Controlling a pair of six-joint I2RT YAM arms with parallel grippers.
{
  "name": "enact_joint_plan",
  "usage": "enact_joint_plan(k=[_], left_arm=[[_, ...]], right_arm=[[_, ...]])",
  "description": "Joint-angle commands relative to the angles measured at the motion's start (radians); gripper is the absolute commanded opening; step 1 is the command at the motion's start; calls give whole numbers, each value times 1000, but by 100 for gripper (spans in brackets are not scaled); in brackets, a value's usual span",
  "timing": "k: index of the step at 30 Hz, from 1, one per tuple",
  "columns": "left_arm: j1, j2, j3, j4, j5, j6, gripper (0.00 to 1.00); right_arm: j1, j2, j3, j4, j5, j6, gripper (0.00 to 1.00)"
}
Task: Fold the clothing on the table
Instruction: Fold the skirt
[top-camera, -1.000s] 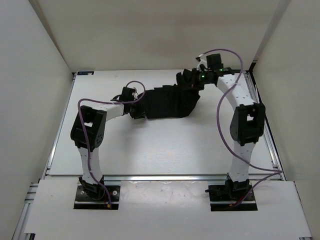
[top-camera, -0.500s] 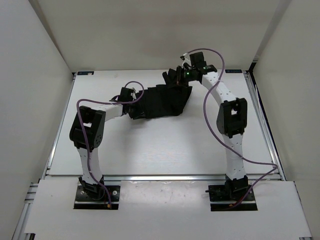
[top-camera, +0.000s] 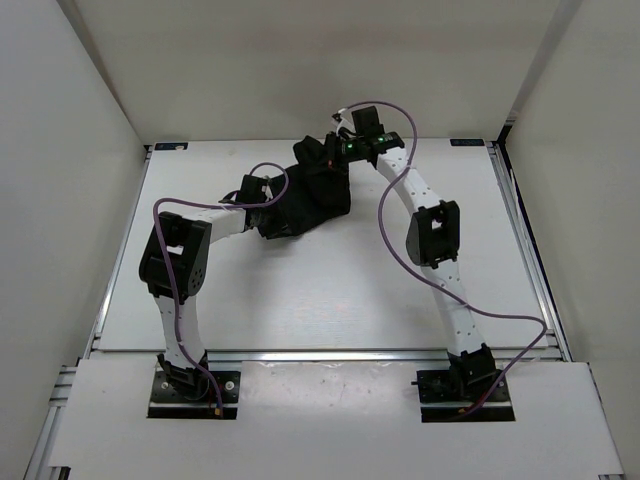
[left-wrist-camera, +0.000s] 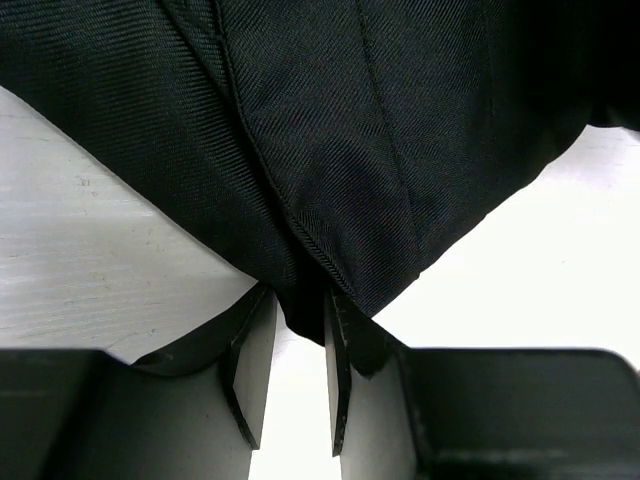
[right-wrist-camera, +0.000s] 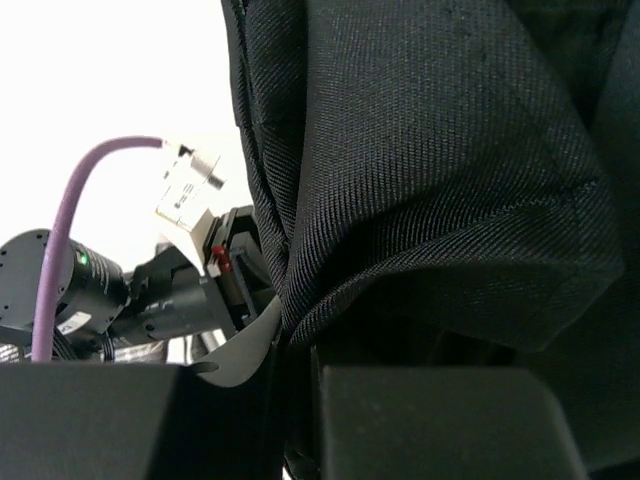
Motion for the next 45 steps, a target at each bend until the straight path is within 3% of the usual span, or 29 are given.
enact_joint_plan(k=[1, 12, 13, 14, 16, 19, 23, 26, 28, 30, 34, 39, 45], left_arm=[[16, -33, -29, -62, -20, 21, 36], [7, -29, -28, -68, -24, 7, 37], [9, -32, -31, -62, -21, 4, 37], [12, -33, -34, -60, -18, 7, 37], [16, -38, -38, -60, -15, 9, 37], [33, -50, -35, -69, 0, 7, 37], [99, -105, -8, -123, -3, 42, 38], [192, -197, -6, -171, -13, 44, 37], [246, -240, 12, -233, -27, 56, 37], [277, -300, 29, -270, -30, 75, 36], [249, -322, 87, -261, 80, 64, 33], [124, -253, 144, -162, 252, -3, 32], [38, -103, 271, -71, 284, -56, 33]], right_arm=[[23, -3, 39, 16, -100, 29, 0], [73, 43, 23, 63, -174, 81, 1], [65, 50, 25, 60, -174, 80, 17], [68, 57, 26, 68, -189, 92, 54], [66, 81, 45, 88, -222, 118, 74], [60, 110, 173, 83, -241, 135, 77], [10, 12, 209, 18, -207, 100, 74], [-48, -61, 187, -88, -163, 6, 58], [-81, -75, 178, -142, -163, -32, 26], [-98, -59, 175, -165, -178, -26, 2], [-102, 12, 190, -127, -253, 17, 1], [-61, 156, 226, -46, -370, 109, 0], [-21, 257, 226, -85, -364, 146, 0]])
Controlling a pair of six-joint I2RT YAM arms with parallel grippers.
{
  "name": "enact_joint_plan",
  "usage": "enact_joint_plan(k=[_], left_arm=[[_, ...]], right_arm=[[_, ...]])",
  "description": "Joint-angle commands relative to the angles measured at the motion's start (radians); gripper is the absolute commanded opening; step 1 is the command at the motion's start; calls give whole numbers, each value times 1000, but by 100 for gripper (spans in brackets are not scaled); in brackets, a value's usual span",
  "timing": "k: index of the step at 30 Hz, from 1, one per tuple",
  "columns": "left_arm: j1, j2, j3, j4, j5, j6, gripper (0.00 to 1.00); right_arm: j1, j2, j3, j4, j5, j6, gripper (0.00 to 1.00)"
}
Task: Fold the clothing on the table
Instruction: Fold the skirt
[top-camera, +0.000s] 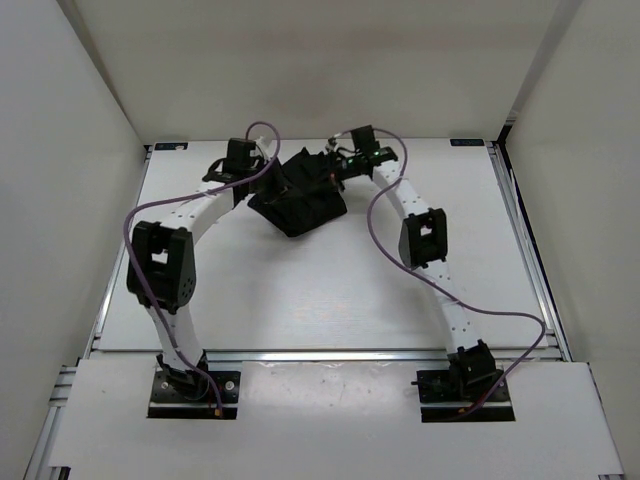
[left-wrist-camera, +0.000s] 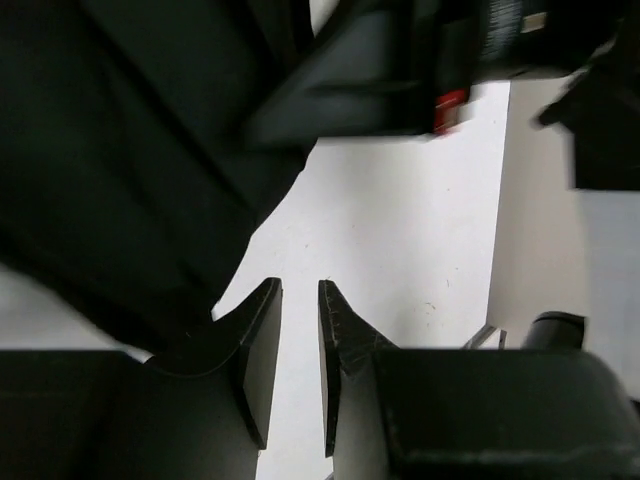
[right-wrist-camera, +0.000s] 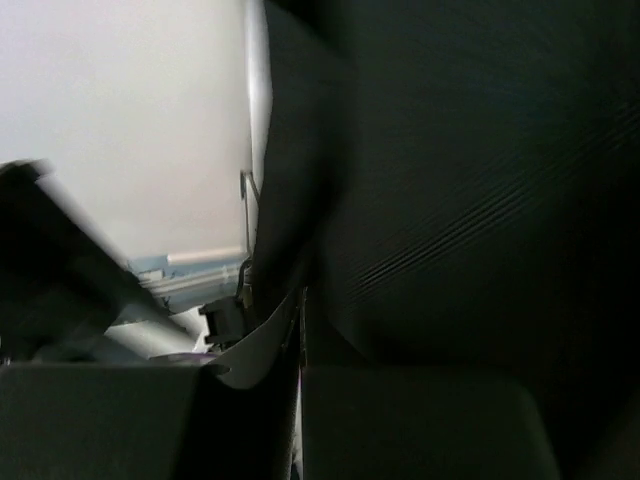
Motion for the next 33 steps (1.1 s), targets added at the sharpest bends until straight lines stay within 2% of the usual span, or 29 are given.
enact_joint_plan(k=[1, 6, 10, 15, 20, 22, 25, 29, 30, 31, 32, 33], left_arm=[[-38, 64, 70, 48, 37, -40, 33], [-95, 196, 187, -27, -67, 0, 31], [-141, 259, 262, -173, -252, 83, 26], [-83, 178, 152, -199, -408, 120, 22], [41, 69, -9, -241, -529, 158, 19], [87, -14, -77, -227, -531, 155, 19], [161, -124, -164, -192, -462, 132, 19], [238, -209, -201, -128, -240, 98, 21], [247, -212, -207, -106, -163, 89, 24], [255, -221, -209, -98, -146, 89, 27], [255, -234, -223, -97, -103, 75, 30], [252, -243, -229, -97, -85, 78, 34]], right_arm=[[25, 39, 18, -44, -50, 47, 0], [31, 39, 17, -169, 37, -34, 0], [24, 22, 21, -210, 62, -60, 0], [4, 10, 20, -245, 88, -81, 0], [-13, -3, 20, -204, 76, -68, 0], [-19, -12, 17, -195, 73, -63, 0], [-33, -44, 20, -181, 58, -74, 0], [-35, -141, 18, -201, 58, -156, 0], [-44, -179, 20, -207, 62, -157, 0], [-44, -197, 20, -230, 77, -185, 2], [-50, -232, 21, -253, 91, -208, 10], [-65, -263, 15, -273, 108, -224, 13]])
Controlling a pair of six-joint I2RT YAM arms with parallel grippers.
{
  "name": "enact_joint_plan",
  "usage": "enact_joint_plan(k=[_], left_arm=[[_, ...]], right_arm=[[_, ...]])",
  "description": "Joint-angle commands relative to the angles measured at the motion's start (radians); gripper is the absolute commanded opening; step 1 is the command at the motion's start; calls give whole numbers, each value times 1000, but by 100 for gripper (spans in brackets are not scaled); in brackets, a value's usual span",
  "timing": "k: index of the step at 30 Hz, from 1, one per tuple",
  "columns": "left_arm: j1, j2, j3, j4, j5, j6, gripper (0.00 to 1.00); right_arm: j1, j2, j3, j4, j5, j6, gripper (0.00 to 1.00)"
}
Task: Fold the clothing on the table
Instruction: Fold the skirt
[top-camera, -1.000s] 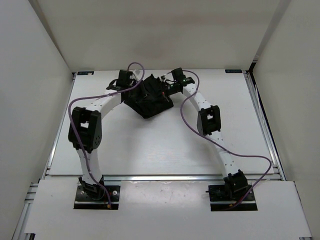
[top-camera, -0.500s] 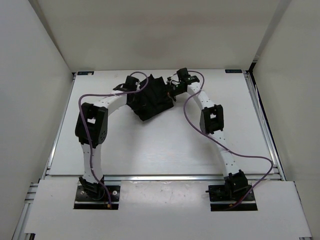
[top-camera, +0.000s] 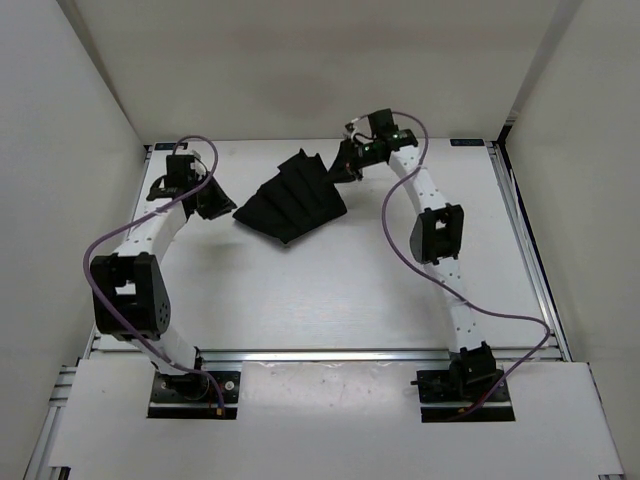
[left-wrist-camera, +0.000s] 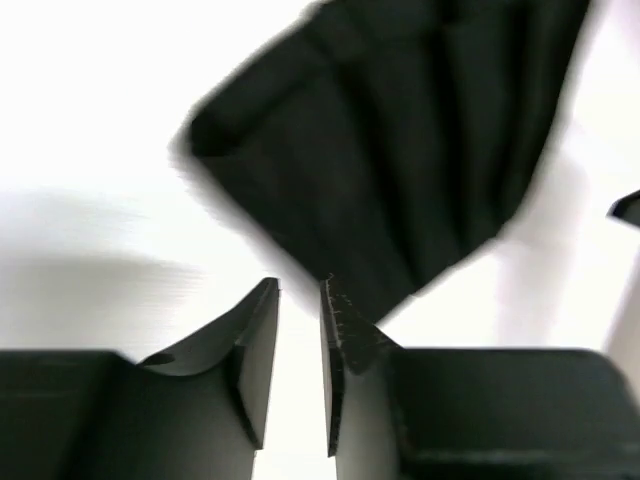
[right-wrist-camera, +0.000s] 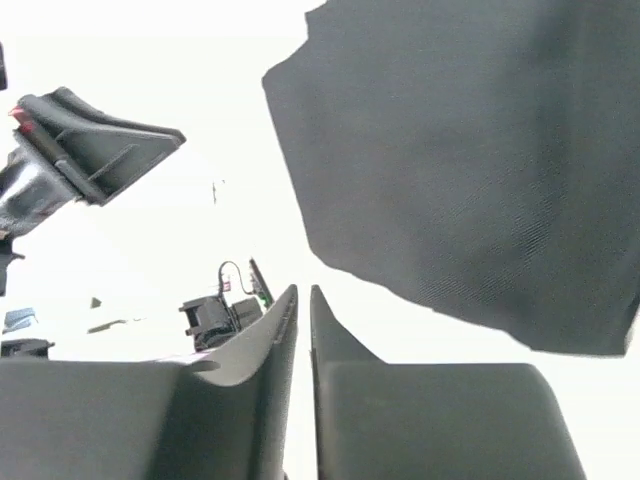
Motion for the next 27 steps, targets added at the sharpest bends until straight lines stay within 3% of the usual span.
enact_joint_plan(k=[1, 3, 5, 7, 10, 12, 17, 23, 27], left_arm=[[-3, -65, -51, 39, 179, -24, 35], [-6, -103, -113, 35, 173, -12, 37], [-9, -163, -181, 44, 193, -15, 38], [-14, -203, -264, 54, 233, -33, 40], [-41, -286, -387, 70, 233, -48, 42], [-58, -320, -456, 62, 233, -48, 42], [-85, -384, -517, 41, 232, -36, 43], [-92, -397, -511, 10, 210, -2, 43], [-109, -378, -502, 7, 201, -4, 44]], right_arm=[[-31, -221, 22, -77, 37, -111, 18], [-63, -266, 22, -137, 81, -159, 33], [-80, -298, 20, -218, 153, -205, 55], [-98, -341, 22, -241, 208, -226, 62], [-86, -384, 22, -289, 412, -246, 63], [-80, -418, 17, -339, 652, -237, 62], [-97, -502, -35, -425, 909, -208, 61], [-51, -718, -384, -424, 1106, -211, 60], [11, -878, -690, -407, 1253, -193, 67]])
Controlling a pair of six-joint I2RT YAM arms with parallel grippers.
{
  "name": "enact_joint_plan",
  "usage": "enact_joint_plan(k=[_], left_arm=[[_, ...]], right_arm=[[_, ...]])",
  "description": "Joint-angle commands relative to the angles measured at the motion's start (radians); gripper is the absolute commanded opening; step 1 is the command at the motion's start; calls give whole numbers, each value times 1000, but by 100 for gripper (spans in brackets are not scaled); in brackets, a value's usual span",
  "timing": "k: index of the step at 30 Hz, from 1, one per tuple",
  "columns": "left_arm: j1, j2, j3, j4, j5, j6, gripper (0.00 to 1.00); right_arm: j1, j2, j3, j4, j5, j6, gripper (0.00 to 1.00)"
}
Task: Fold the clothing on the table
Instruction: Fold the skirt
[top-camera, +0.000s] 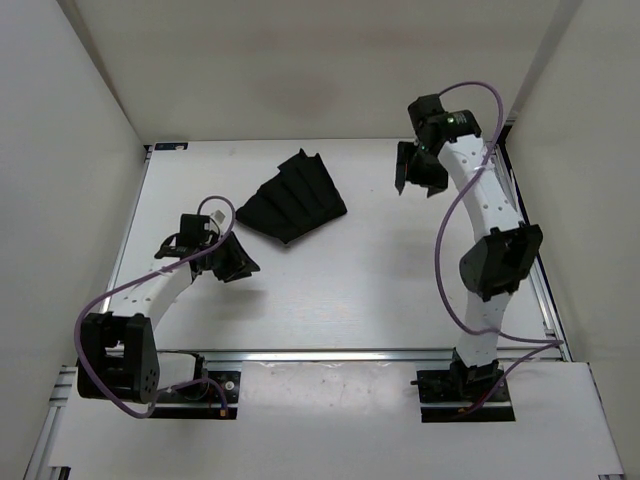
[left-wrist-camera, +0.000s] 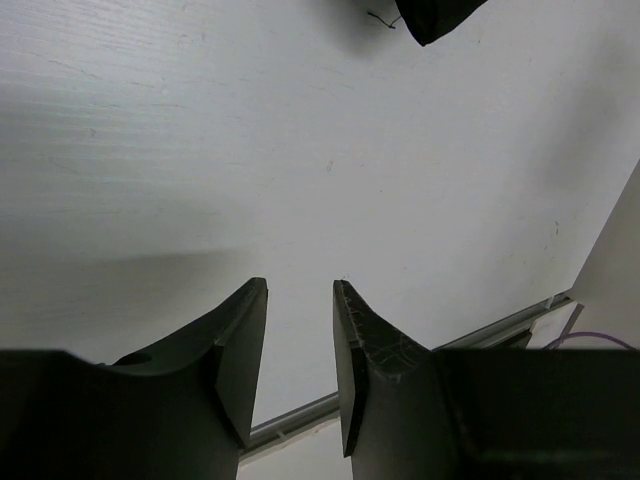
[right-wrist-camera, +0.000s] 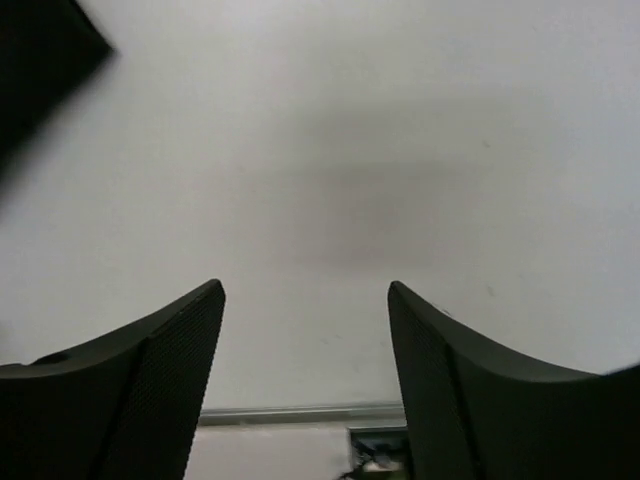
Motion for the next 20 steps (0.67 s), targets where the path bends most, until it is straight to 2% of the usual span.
enact_joint_plan(k=[1, 3, 4, 6, 7, 10, 12, 14, 16, 18, 20], left_arm=[[-11, -2, 9, -7, -14, 21, 44], [-12, 0, 20, -25, -16, 30, 44], [-12, 1, 23, -30, -34, 37, 45], [-17, 1, 39, -67, -74, 63, 45], [-20, -2, 35, -70, -81, 69, 45], [-11, -9, 44, -90, -100, 86, 46], [-3, -9, 40, -92, -97, 86, 45], [-1, -8, 35, -92, -92, 86, 44], [-4, -6, 35, -96, -98, 102, 43], [-17, -6, 50, -122, -130, 116, 45], [-23, -9, 67, -153, -160, 136, 46]], right_arm=[[82, -150, -237, 14, 240, 15, 73], [126, -273, -423, 83, 309, 9, 95], [130, -332, -537, 146, 302, -6, 100], [104, -428, -696, 240, 189, -11, 99], [84, -497, -789, 307, 84, -6, 93], [-28, -650, -1002, 468, -93, 47, 76], [-72, -718, -1102, 541, -184, 61, 74], [-128, -761, -1184, 613, -296, 64, 79], [-172, -813, -1239, 668, -362, 61, 77], [-182, -838, -1296, 716, -404, 49, 64], [-177, -836, -1317, 731, -431, 45, 58]])
